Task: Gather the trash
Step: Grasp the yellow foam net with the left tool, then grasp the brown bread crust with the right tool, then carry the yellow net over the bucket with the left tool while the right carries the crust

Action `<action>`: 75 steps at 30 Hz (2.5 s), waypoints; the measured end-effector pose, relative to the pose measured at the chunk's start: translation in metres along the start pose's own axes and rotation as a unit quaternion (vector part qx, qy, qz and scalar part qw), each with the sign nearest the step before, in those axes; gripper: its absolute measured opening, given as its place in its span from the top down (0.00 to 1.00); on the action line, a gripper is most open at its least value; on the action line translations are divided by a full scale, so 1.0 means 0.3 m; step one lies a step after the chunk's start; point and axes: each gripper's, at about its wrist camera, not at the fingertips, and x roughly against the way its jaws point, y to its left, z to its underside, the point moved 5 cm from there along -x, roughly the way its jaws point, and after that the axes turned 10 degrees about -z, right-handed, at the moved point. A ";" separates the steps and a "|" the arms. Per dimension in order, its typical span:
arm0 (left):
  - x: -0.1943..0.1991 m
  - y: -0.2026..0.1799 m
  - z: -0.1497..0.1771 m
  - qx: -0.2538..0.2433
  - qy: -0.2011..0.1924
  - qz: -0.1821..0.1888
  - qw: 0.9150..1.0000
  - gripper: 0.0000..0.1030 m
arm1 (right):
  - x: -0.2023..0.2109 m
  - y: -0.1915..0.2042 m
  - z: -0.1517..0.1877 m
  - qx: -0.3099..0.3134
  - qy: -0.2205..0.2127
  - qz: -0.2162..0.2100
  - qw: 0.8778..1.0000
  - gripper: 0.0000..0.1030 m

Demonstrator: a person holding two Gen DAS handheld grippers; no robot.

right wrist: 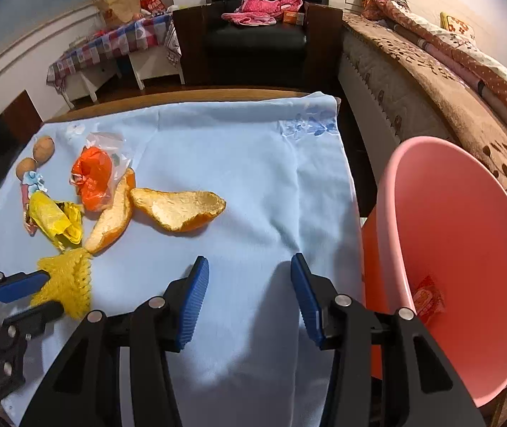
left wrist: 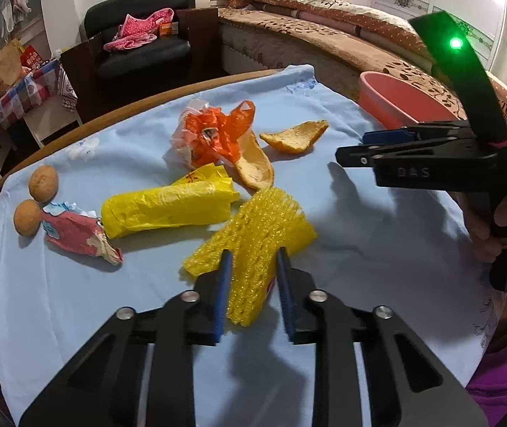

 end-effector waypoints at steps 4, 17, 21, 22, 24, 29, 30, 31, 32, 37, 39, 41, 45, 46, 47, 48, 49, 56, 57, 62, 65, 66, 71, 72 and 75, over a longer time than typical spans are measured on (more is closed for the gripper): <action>0.020 0.012 -0.009 0.012 -0.009 0.005 1.000 0.91 | 0.045 0.006 0.020 -0.010 -0.011 -0.030 0.999 0.54; 0.183 0.089 -0.050 0.094 -0.065 0.026 0.993 0.91 | 0.150 0.051 0.004 0.000 -0.069 -0.072 0.995 0.53; 0.210 0.096 -0.051 0.108 -0.075 0.022 0.991 0.91 | 0.106 0.058 -0.045 -0.011 -0.069 -0.083 0.994 0.53; 0.215 0.101 -0.052 0.113 -0.077 0.023 0.990 0.91 | 0.088 0.061 -0.059 -0.011 -0.067 -0.082 0.994 0.53; 0.220 0.110 -0.053 0.120 -0.079 0.023 0.989 0.91 | 0.050 0.061 -0.081 -0.011 -0.062 -0.070 0.996 0.53; 0.219 0.136 -0.049 0.133 -0.077 0.022 0.988 0.91 | -0.039 0.038 -0.099 -0.035 -0.035 -0.062 0.997 0.62; 0.217 0.141 -0.048 0.136 -0.075 0.022 0.988 0.91 | -0.048 0.036 -0.098 -0.038 -0.029 -0.067 0.997 0.73; 0.215 0.147 -0.046 0.139 -0.074 0.022 0.987 0.91 | -0.053 0.035 -0.094 -0.041 -0.025 -0.073 0.996 0.80; 0.213 0.151 -0.047 0.142 -0.074 0.022 0.987 0.91 | -0.053 0.032 -0.093 -0.043 -0.026 -0.076 0.996 0.82; 0.210 0.160 -0.058 0.155 -0.075 0.026 0.985 0.91 | 0.007 0.035 -0.084 -0.041 -0.052 -0.085 0.994 0.95; 0.213 0.156 -0.067 0.159 -0.079 0.028 0.984 0.91 | 0.053 0.033 -0.078 -0.039 -0.070 -0.086 0.993 0.96; 0.215 0.147 -0.079 0.160 -0.084 0.031 0.983 0.91 | 0.100 0.025 -0.074 -0.039 -0.085 -0.088 0.992 0.96; 0.230 0.108 -0.113 0.156 -0.095 0.039 0.982 0.91 | 0.192 0.005 -0.054 -0.049 -0.113 -0.098 0.987 0.96; 0.233 0.097 -0.122 0.154 -0.098 0.042 0.982 0.91 | 0.221 -0.005 -0.048 -0.054 -0.122 -0.101 0.986 0.96; 0.234 0.091 -0.128 0.153 -0.100 0.043 0.982 0.91 | 0.238 -0.011 -0.044 -0.057 -0.127 -0.102 0.985 0.96; 0.240 0.075 -0.141 0.151 -0.103 0.047 0.982 0.91 | 0.261 -0.022 -0.040 -0.062 -0.133 -0.103 0.984 0.96; 0.242 0.067 -0.149 0.150 -0.105 0.049 0.982 0.91 | 0.285 -0.036 -0.036 -0.066 -0.140 -0.103 0.983 0.96; 0.254 -0.025 -0.240 0.137 -0.116 0.076 0.981 0.91 | 0.415 -0.147 -0.015 -0.099 -0.181 -0.077 0.976 0.96; 0.256 -0.045 -0.256 0.133 -0.119 0.081 0.981 0.91 | 0.433 -0.166 -0.011 -0.103 -0.186 -0.070 0.974 0.96; 0.262 -0.149 -0.330 0.111 -0.128 0.106 0.980 0.91 | 0.502 -0.277 0.015 -0.133 -0.207 -0.045 0.968 0.96; 0.256 -0.221 -0.368 0.096 -0.130 0.120 0.980 0.91 | 0.532 -0.341 0.028 -0.149 -0.217 -0.027 0.964 0.96; 0.252 -0.247 -0.383 0.092 -0.129 0.125 0.979 0.91 | 0.542 -0.362 0.035 -0.153 -0.221 -0.020 0.963 0.96; 0.225 -0.359 -0.447 0.075 -0.123 0.151 0.978 0.91 | 0.575 -0.445 0.066 -0.163 -0.233 0.011 0.959 0.96; 0.218 -0.390 -0.461 0.069 -0.121 0.157 0.978 0.91 | 0.580 -0.459 0.075 -0.164 -0.234 0.016 0.958 0.96; 0.194 -0.447 -0.482 0.060 -0.114 0.168 0.977 0.91 | 0.582 -0.499 0.099 -0.167 -0.234 0.032 0.957 0.96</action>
